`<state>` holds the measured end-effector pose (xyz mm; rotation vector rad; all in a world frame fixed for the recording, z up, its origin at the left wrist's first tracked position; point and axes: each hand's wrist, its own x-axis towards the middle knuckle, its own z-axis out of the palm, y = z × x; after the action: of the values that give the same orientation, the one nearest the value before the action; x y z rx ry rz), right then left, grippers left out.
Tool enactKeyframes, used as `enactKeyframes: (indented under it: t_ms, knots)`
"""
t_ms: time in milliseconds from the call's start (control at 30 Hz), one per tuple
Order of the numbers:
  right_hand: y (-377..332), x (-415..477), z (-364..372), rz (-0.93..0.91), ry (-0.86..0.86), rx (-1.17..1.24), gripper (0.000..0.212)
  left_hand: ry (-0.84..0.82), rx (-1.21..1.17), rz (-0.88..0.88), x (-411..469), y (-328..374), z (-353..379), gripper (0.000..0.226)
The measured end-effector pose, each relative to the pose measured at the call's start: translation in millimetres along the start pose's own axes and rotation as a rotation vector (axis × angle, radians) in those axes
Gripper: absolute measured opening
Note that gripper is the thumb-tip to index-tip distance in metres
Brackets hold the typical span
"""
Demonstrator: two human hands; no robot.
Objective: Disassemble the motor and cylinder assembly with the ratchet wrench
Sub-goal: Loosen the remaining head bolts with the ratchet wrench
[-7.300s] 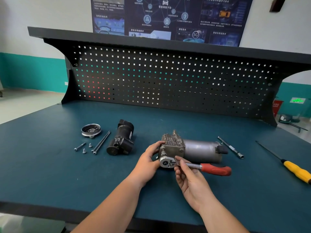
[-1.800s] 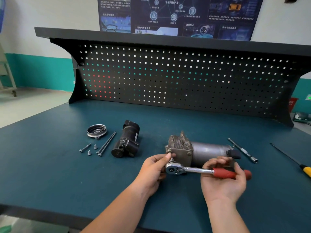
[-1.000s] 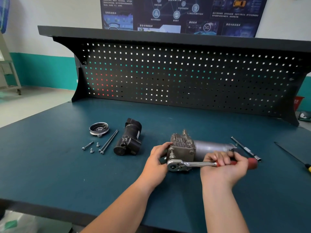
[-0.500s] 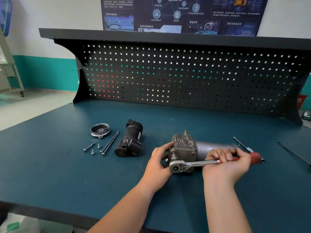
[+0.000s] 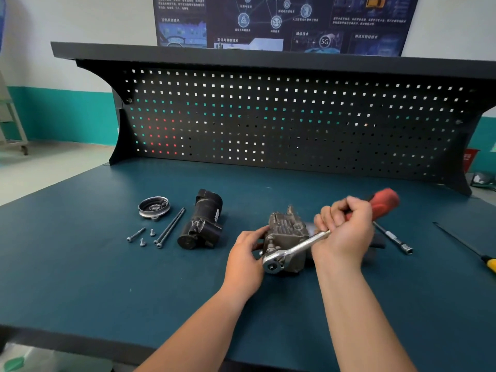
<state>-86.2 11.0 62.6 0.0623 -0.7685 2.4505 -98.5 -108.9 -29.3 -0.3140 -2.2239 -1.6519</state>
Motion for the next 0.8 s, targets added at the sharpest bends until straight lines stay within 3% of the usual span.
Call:
enactKeyframes:
  t_ms: [133,300,433,567,667,733,800]
  knots:
    - [0,4,20,0.021,-0.141,-0.148,0.019,0.008,-0.018,-0.009,3,0,-1,0.045]
    - [4,12,43,0.083,-0.292,-0.357,0.033,-0.005,-0.052,-0.036,1,-2,-3,0.046]
    - [-1,18,31,0.114,-0.195,-0.274,0.03,-0.007,-0.296,-0.135,-2,-3,-5,0.043]
    - [-4,18,12,0.139,-0.033,-0.102,0.028,0.235,-0.279,-0.134,-3,-3,-10,0.019]
    - [-4,13,4,0.116,0.009,-0.039,0.028,-0.007,-0.415,-0.304,-6,4,-9,0.039]
    - [-4,10,0,0.094,0.021,-0.001,0.029,-0.196,-0.52,-0.419,-8,8,-8,0.038]
    - [-5,6,-4,0.075,0.04,0.033,0.032,-0.284,-0.628,-0.489,-7,8,-8,0.035]
